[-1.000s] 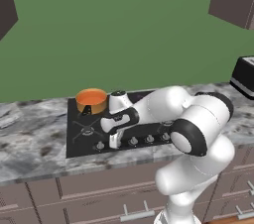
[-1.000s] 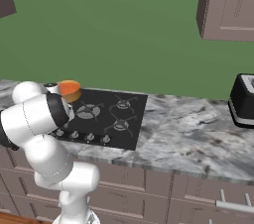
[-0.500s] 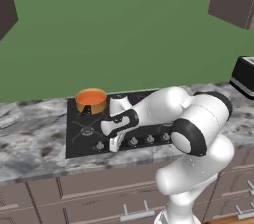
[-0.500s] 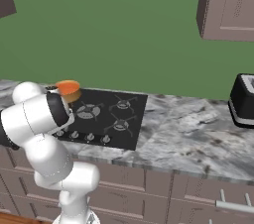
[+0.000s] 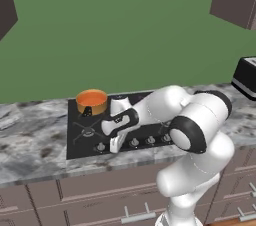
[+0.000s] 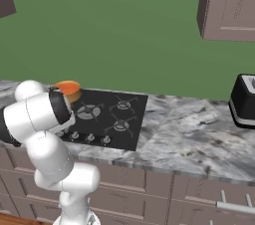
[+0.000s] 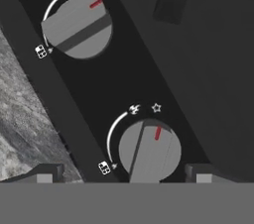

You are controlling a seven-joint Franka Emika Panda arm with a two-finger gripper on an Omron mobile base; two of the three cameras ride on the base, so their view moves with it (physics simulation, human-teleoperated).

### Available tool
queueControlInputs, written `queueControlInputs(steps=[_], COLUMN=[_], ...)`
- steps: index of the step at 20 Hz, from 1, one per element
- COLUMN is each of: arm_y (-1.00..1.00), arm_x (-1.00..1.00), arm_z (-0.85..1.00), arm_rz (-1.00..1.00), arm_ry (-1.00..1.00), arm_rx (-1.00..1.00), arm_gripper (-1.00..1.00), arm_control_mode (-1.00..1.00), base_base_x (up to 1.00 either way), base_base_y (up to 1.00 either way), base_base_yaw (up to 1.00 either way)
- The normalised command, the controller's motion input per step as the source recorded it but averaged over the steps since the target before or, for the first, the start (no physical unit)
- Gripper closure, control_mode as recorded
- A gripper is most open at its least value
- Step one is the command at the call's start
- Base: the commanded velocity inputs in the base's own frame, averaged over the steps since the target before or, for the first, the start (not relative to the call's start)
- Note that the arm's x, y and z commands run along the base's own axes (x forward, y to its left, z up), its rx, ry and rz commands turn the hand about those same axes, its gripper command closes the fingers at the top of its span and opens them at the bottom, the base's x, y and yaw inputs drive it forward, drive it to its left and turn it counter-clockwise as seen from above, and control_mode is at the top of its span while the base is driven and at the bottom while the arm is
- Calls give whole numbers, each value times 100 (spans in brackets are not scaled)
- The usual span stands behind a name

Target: Wait until the marinara sauce is simmered to a deep red color and then turn off the stove.

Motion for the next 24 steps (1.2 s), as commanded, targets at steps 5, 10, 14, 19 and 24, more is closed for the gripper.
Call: queueControlInputs(steps=[5, 10, 14, 19, 24], arm_y=[24, 26, 29, 20, 0], arm_x=[0, 0, 0, 0, 0], arm_z=[0, 0, 0, 0, 0], arm_rz=[-2, -4, -2, -1, 0], arm_ry=[3, 1, 2, 0, 0], arm_rx=[0, 0, 0, 0, 0], arm_gripper=[-100, -100, -100, -100, -100], arm_control_mode=[-100, -100, -100, -100, -100], base_base_x=[0, 0, 0, 0, 0], base_base_y=[0, 0, 0, 0, 0], base_base_yaw=[0, 0, 0, 0, 0])
